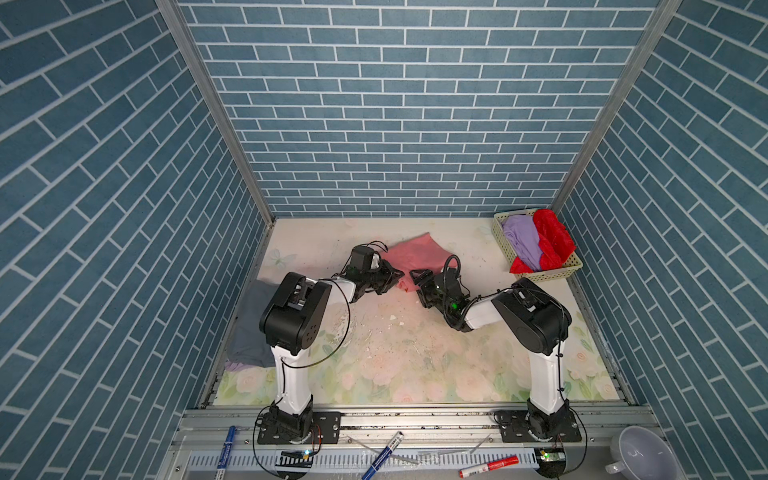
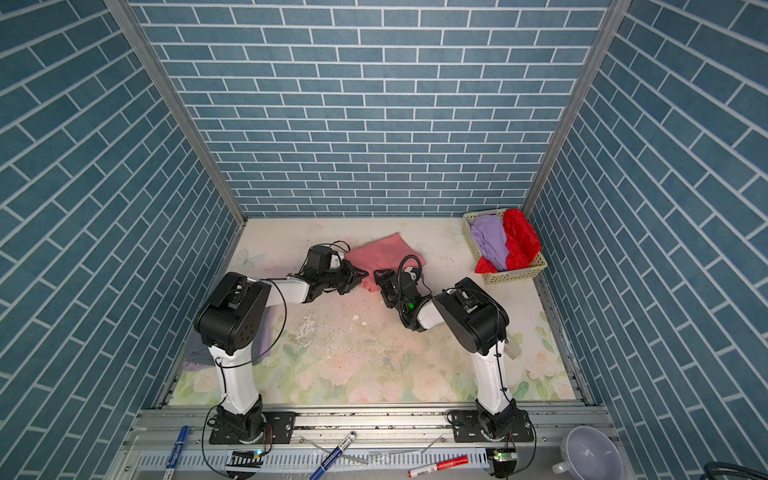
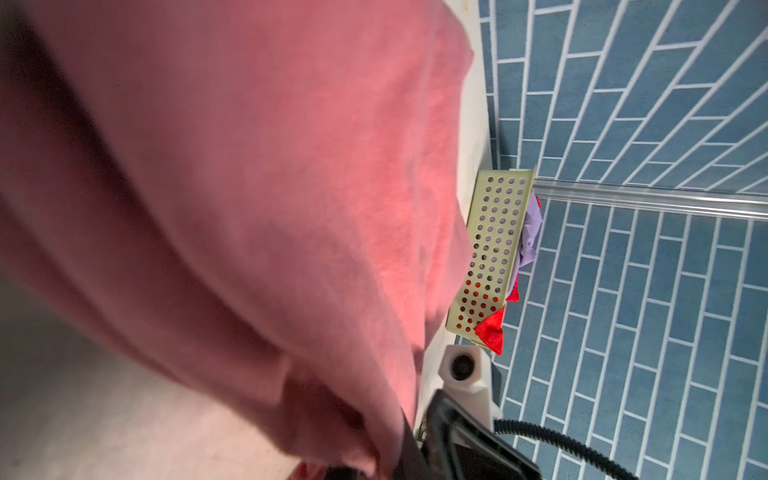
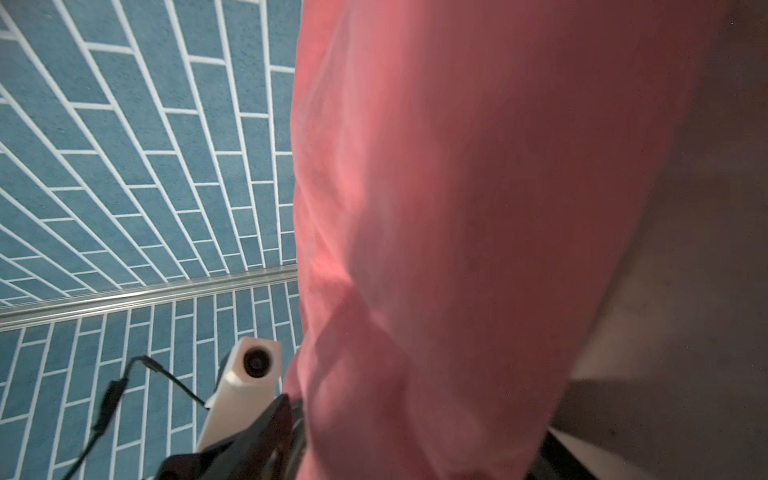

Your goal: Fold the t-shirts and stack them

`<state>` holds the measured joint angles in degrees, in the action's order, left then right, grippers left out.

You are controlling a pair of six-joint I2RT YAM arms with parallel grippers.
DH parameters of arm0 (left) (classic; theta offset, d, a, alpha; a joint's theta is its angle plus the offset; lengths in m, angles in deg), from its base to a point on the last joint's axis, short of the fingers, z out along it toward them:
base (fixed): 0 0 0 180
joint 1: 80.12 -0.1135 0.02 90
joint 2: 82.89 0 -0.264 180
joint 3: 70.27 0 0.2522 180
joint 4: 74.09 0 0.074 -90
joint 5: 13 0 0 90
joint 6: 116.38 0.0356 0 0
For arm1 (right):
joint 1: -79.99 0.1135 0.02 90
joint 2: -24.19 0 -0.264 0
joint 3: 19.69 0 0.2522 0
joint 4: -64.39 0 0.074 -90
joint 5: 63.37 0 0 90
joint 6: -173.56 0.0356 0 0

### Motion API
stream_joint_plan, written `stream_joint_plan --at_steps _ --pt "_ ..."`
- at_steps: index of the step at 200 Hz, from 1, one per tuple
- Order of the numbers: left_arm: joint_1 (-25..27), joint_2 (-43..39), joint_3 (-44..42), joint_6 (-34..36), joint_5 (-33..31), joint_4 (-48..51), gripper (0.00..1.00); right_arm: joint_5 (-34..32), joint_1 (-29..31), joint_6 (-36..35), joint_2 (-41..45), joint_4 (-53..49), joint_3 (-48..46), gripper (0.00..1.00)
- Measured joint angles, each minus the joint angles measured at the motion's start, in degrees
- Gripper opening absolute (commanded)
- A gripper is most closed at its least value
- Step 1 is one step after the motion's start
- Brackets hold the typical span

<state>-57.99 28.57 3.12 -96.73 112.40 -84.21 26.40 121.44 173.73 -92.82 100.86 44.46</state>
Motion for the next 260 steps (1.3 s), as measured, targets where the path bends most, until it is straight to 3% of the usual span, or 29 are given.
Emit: stream_joint_plan --at_steps 23,40,49,65,90,109,137,199,260 --pt "0.9 -1.6 -0.3 -0.4 -1.4 0.3 0.13 -0.4 0.5 1.5 -0.9 1.8 0.3 0.66" --pt "1.6 -2.4 -1.2 -0.4 -2.4 0.7 0.14 -0.1 0.3 2.6 -2.6 2.8 2.0 0.49" --pt "1.9 -3.0 -1.8 -0.2 -3.0 1.4 0.16 0.4 0.3 2.7 -3.5 2.9 3.3 0.29" --pt "2.2 -4.2 -2.6 0.6 -3.7 3.1 0.31 1.1 0.3 3.1 -4.2 3.0 4.3 0.1" --pt "2.6 -6.6 -2.7 4.6 -4.6 6.8 0.59 1.7 0.2 2.8 -3.6 1.0 4.3 0.01" --pt "2.7 -8.3 -2.8 7.4 -5.4 9.5 0.77 2.4 0.1 2.8 -2.1 -2.1 4.3 0.0" --pt "2.6 -11.0 -4.6 10.3 -6.6 11.5 0.87 3.1 -0.2 2.7 0.5 -5.2 4.3 0.0" --pt "1.0 -13.2 -7.0 11.8 -7.2 12.3 1.0 3.7 -0.7 2.7 2.3 -7.1 4.3 0.0" --pt "-0.3 -6.5 -9.2 2.8 -6.0 1.8 1.0 4.3 -0.7 2.8 2.6 -8.8 4.3 0.0"
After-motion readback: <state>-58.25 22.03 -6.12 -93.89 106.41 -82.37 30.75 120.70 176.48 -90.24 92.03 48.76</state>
